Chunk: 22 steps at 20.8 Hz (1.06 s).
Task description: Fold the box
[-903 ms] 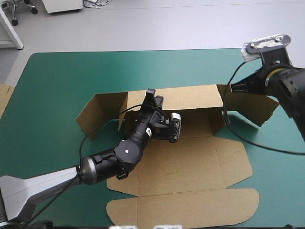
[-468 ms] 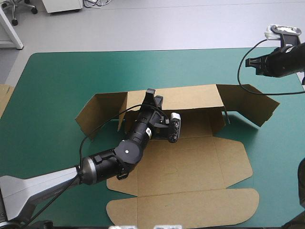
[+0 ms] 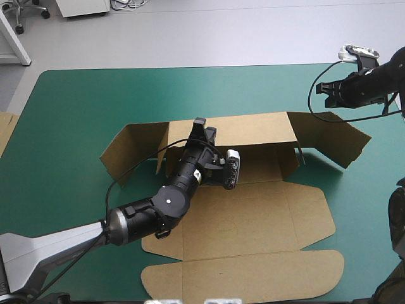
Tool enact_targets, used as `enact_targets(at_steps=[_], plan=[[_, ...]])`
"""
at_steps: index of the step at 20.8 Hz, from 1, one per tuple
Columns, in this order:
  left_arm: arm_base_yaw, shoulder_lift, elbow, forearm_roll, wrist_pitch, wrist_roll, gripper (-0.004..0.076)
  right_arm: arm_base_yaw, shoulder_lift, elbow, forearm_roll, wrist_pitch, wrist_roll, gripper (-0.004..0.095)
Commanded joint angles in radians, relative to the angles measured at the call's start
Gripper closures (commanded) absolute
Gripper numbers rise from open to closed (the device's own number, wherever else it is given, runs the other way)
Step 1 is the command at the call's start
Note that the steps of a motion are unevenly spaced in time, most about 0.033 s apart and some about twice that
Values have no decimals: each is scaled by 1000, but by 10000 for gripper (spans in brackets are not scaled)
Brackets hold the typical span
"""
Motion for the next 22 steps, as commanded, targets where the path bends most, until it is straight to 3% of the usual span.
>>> enact_targets(at_steps=[1, 8, 13, 22], plan=[[-7, -44, -22, 37, 41, -8, 734, 0, -73, -2, 32, 6, 6, 927], [-7, -44, -22, 36, 53, -29, 734, 0, -93, 248, 197, 6, -136, 927], [-7, -44, -22, 29, 86, -29, 734, 0, -151, 358, 243, 6, -195, 927], [-7, -44, -22, 29, 80, -29, 734, 0, -243, 403, 243, 6, -137, 927]])
